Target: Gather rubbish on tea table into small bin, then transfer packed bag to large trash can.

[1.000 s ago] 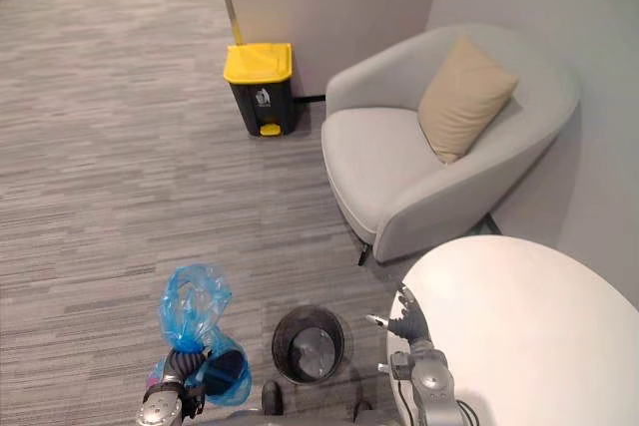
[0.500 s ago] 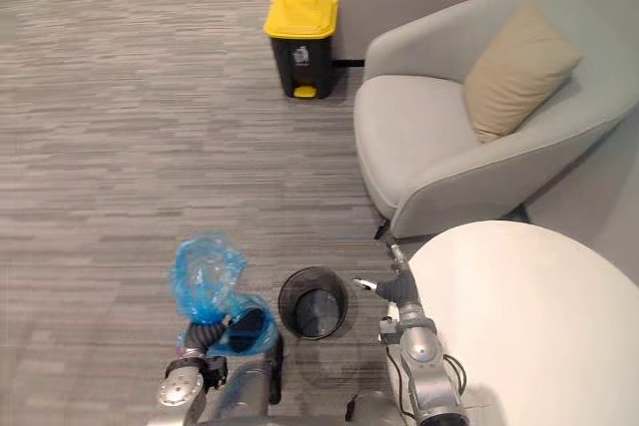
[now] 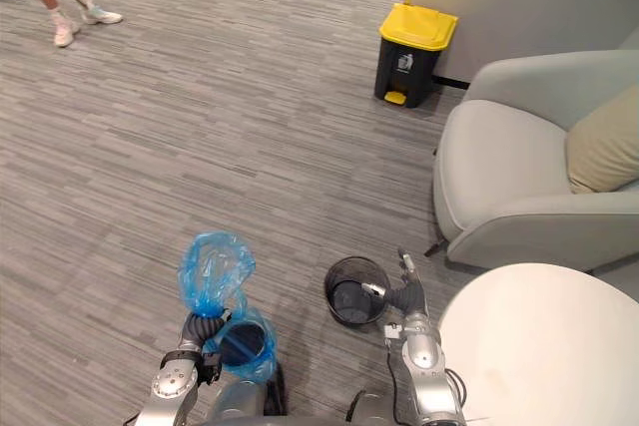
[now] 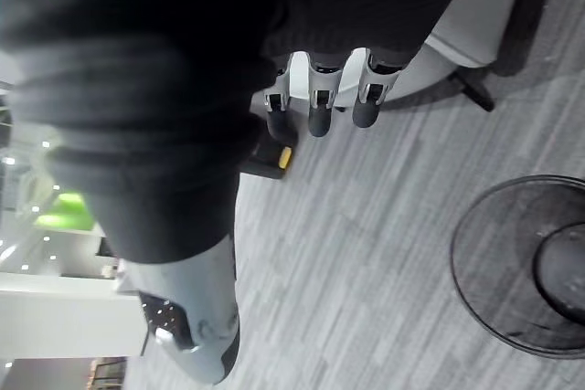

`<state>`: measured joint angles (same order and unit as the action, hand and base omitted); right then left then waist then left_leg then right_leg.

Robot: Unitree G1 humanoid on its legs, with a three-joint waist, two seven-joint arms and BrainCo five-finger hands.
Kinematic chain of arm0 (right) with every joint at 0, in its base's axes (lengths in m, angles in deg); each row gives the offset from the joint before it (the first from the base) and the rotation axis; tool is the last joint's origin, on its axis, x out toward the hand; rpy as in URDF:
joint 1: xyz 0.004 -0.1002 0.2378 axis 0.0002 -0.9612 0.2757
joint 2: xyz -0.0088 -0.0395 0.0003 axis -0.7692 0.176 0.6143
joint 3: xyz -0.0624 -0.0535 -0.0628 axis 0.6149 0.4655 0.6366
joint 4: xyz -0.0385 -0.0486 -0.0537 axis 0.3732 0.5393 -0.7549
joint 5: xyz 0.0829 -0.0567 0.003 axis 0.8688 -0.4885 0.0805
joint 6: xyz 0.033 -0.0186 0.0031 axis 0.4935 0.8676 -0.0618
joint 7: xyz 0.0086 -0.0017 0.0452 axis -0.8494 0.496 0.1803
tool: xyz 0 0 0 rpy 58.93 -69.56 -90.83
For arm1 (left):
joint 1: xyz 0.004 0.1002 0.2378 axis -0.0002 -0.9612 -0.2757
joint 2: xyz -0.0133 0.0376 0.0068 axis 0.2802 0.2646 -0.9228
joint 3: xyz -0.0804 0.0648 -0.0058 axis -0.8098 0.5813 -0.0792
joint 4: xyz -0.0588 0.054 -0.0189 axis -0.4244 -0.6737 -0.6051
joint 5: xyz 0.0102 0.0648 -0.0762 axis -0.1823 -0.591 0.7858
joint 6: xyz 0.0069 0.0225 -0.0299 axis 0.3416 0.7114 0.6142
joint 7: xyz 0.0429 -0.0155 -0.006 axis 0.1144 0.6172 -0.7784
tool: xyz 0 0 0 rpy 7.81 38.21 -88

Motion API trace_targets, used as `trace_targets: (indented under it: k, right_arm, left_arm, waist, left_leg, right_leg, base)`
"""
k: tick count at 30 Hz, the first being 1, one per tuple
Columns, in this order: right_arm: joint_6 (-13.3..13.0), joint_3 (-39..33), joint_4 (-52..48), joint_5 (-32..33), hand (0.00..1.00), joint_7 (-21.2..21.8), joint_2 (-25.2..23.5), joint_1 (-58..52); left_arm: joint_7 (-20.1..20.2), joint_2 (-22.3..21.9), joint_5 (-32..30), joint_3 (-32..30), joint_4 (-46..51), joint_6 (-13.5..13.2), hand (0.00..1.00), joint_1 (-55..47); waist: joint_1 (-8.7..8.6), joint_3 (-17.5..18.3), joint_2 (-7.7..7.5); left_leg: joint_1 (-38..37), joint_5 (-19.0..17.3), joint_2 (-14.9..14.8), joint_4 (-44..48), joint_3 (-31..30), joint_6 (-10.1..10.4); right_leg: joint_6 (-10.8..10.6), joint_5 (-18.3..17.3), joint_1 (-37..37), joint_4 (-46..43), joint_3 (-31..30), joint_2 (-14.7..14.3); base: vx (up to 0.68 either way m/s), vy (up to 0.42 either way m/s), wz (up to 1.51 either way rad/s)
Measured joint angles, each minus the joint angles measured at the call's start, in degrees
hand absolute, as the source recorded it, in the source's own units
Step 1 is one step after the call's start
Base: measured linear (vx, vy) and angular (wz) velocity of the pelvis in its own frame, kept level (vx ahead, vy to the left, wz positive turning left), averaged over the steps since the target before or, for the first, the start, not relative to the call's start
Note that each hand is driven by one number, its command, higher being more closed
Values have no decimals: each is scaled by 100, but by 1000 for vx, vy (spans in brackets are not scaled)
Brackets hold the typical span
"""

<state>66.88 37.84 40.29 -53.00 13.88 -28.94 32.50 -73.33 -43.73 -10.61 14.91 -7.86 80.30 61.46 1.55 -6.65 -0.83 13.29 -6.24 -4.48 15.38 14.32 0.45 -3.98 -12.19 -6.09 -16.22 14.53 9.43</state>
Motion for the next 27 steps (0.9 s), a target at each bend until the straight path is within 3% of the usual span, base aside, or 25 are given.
trace_targets:
  k: [5,13,17,20,24,26,27]
  right_arm:
    - [155,-196,455,-4,0,8,1,109]
    - [225,-360,749,-7,0,13,34,233]
    - [242,-359,873,-7,0,11,60,247]
    - [242,-363,872,-7,0,8,69,318]
    - [259,-387,872,-5,0,4,81,282]
    - [295,-375,825,-5,0,9,47,216]
    - [307,-352,730,-5,0,10,37,127]
  left_arm:
    - [4,140,-62,-41,-228,16,100,4]
    - [1,227,-156,-63,-345,17,100,48]
    - [-3,208,-146,-250,-491,28,100,68]
    - [-14,205,-130,-461,-486,34,100,74]
    - [-28,200,-67,-506,-365,73,100,38]
    - [-43,176,-30,-503,-124,103,100,-78]
    - [-48,127,-28,-500,54,143,100,-102]
  waist:
    - [-61,0,57]
    - [-70,-5,44]
    - [-74,-53,-30]
    - [-64,-131,-118]
    - [-71,-374,-248]
    - [-64,-510,-306]
    - [-85,-551,-242]
  left_leg:
    - [-183,213,141,-194,11,-197]
    - [-449,540,155,-779,-28,-87]
    - [-438,584,163,-856,-124,-45]
    - [-204,550,210,-714,-206,-71]
    - [81,28,482,-13,-338,-285]
    - [116,-218,575,275,-513,-405]
    - [67,-277,583,356,-703,-482]
  right_leg:
    - [-154,478,423,729,-73,-30]
    - [-69,683,579,1026,-26,-127]
    - [-69,683,567,1028,59,-131]
    - [-132,623,385,913,137,-71]
    - [-266,-30,171,-70,277,360]
    - [-124,-86,56,-815,106,520]
    - [375,181,-395,-1817,-327,472]
  base:
    - [78,69,0]
    - [3,-33,1]
    - [-54,-5,8]
    - [-79,44,16]
    - [-18,114,40]
    - [61,126,50]
    - [100,133,71]
